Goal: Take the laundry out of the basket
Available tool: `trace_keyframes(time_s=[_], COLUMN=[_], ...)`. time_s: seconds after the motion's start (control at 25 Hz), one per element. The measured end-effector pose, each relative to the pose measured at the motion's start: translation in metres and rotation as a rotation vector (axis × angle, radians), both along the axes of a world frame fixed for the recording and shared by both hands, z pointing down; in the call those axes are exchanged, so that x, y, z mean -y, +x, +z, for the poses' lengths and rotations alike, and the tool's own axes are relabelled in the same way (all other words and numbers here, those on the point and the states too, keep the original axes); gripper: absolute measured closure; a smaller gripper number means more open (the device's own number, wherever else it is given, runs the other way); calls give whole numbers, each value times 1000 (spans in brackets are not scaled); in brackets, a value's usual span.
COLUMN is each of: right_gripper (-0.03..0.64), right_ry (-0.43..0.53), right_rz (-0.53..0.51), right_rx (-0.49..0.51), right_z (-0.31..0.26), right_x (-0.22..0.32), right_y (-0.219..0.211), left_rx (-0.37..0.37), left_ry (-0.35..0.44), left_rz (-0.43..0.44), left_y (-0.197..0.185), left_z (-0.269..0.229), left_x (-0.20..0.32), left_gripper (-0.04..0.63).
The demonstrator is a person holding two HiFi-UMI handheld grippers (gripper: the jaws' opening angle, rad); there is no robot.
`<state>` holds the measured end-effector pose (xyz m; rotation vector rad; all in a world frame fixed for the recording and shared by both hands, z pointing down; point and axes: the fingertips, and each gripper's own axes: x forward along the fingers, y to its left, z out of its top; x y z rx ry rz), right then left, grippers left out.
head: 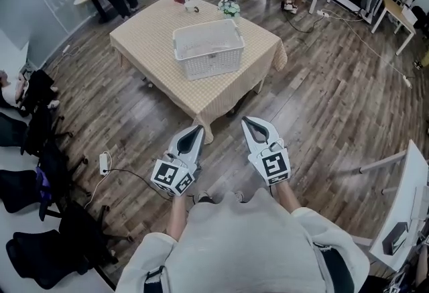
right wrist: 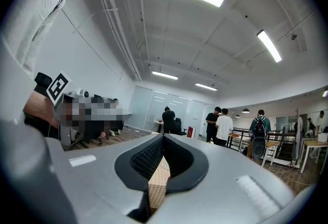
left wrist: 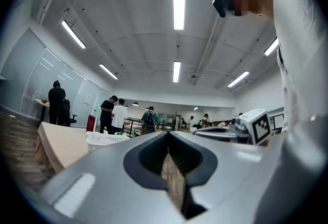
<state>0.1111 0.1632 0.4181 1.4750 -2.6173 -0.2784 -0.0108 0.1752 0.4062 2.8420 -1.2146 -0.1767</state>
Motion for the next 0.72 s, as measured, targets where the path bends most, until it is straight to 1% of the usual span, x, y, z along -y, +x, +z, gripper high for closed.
trace_keyframes(time_s=[0.12, 0.24, 0.48, 0.72], right_gripper=[618, 618, 618, 618], right_ry=[-16, -13, -10, -5], right_rz=[5, 4, 21, 17], right_rx=[7, 16, 36, 41], right_z=[5, 5, 8, 8], right_x=[-3, -9, -9, 1], right_y=[13, 18, 34, 34], left_rx=[4, 4, 12, 22], left_ry=[-16, -32, -6, -5], left_rz=[-3, -9, -5, -22], left_y=[12, 15, 26, 25], left_z=[8, 12, 8, 12], left_x=[-9, -14, -13, -7], left_gripper=[584, 584, 584, 584])
